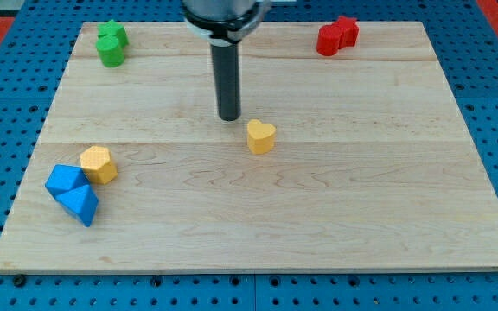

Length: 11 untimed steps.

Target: Move yellow heart on right to yellow hexagon

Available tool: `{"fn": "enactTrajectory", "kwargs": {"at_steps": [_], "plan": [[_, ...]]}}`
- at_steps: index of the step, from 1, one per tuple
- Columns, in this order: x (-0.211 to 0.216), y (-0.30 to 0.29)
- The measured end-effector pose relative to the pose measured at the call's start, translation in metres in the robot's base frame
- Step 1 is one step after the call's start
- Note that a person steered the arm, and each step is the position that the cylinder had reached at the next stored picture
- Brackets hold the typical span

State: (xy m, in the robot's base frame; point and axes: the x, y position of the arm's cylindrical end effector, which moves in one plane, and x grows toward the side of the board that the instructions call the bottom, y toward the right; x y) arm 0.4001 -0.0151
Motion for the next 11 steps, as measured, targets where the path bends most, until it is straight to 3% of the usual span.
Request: {"fn": "enactTrajectory", "kwargs": {"at_steps": [2, 5, 6, 7, 9, 11], "plan": [[0.001, 0.055], [0.001, 0.073], [0.019, 0.057], [0.067, 0.006], [0.094, -0.100], [0.064, -0.099]]}}
